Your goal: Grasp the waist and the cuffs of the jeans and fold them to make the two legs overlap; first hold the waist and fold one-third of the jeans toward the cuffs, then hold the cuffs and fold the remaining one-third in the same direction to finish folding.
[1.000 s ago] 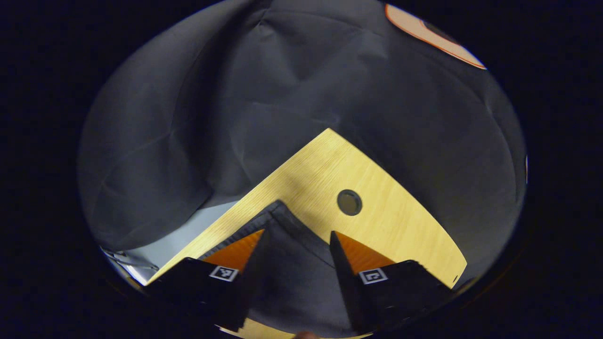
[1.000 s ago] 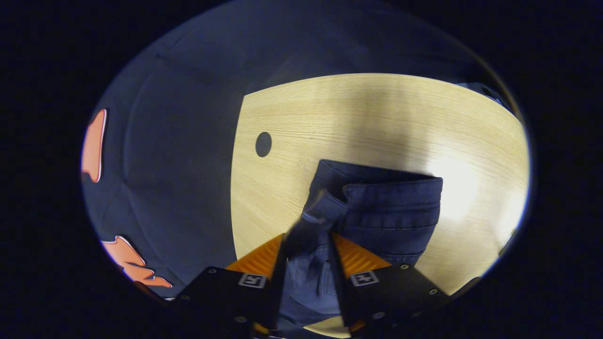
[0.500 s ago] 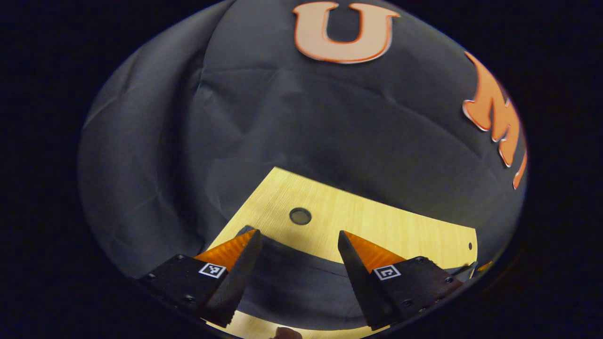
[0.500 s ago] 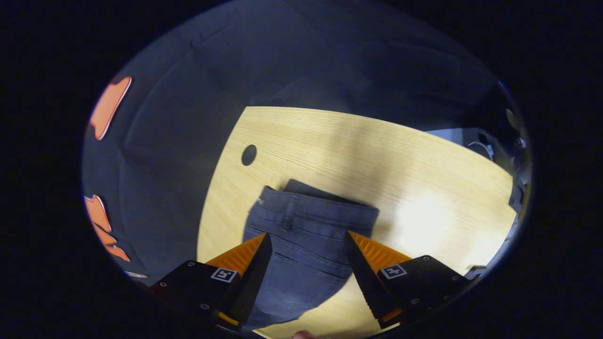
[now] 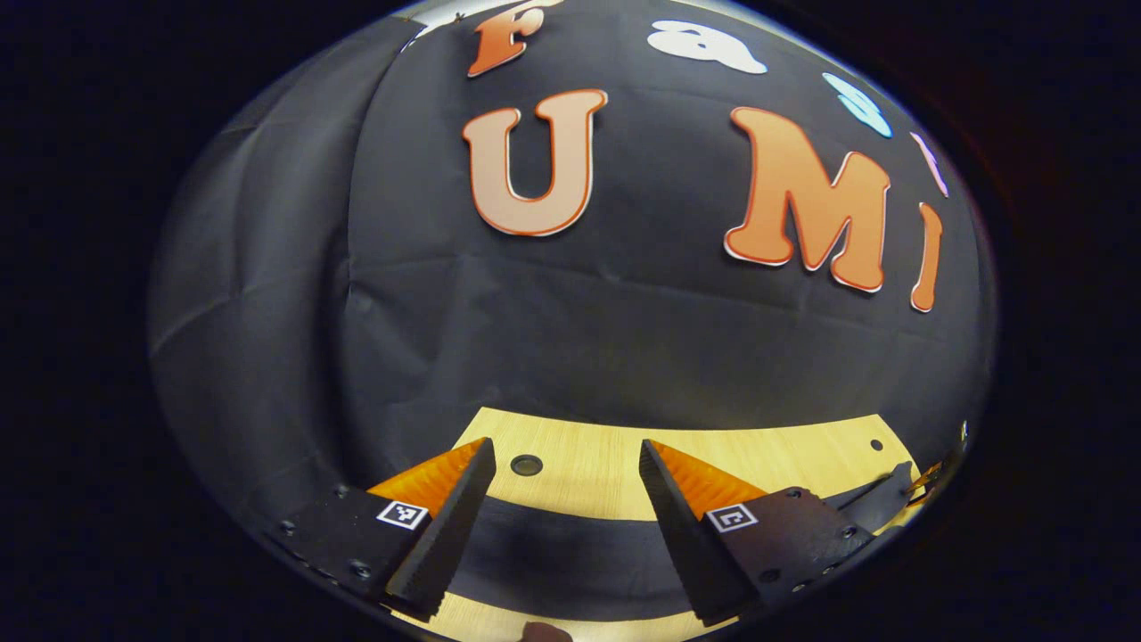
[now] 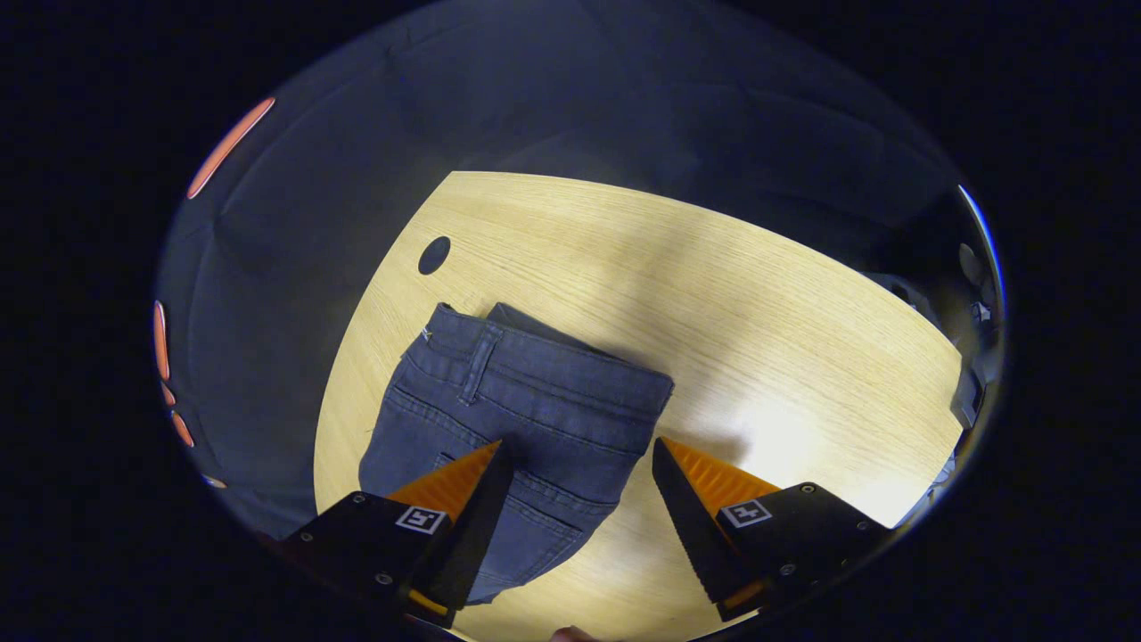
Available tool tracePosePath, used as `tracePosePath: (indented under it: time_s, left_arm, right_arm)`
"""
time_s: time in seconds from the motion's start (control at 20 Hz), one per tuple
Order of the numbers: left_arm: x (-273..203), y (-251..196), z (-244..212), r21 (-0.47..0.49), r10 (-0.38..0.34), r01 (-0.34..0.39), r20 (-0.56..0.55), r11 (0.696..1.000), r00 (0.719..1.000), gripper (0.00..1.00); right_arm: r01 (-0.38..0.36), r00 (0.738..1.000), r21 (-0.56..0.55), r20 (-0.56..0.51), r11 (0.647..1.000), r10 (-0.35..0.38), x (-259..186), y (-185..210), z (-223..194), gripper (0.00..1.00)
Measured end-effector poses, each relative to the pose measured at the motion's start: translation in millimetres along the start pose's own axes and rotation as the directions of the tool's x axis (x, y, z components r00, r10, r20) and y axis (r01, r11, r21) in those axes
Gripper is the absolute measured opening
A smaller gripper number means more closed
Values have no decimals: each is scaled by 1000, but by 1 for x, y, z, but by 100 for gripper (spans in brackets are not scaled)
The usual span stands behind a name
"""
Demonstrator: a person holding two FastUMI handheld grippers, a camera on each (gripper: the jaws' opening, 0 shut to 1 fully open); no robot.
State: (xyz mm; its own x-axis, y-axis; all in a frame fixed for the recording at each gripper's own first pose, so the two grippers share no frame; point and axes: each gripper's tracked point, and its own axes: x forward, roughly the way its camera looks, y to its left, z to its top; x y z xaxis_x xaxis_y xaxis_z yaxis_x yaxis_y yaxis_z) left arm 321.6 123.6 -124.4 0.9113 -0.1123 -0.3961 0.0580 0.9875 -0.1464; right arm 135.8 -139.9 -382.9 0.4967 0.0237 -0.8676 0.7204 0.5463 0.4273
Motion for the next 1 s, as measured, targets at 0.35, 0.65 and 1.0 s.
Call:
tracePosePath:
  time_s: [0.35,0.65,1.0]
  left_arm:
    - [-74,-44,33,36,-38,33,152,999,988,94]
    - [-98,-92,37,83,-74,59,197,995,978,97]
    - [-116,-132,26,125,-171,150,180,981,969,95]
  right_arm:
    - [-37,999,-41,31,998,38,13,0,1,96]
    - [-114,993,-15,42,993,115,21,10,1,61]
    - [-123,984,13,132,992,120,9,22,-3,11]
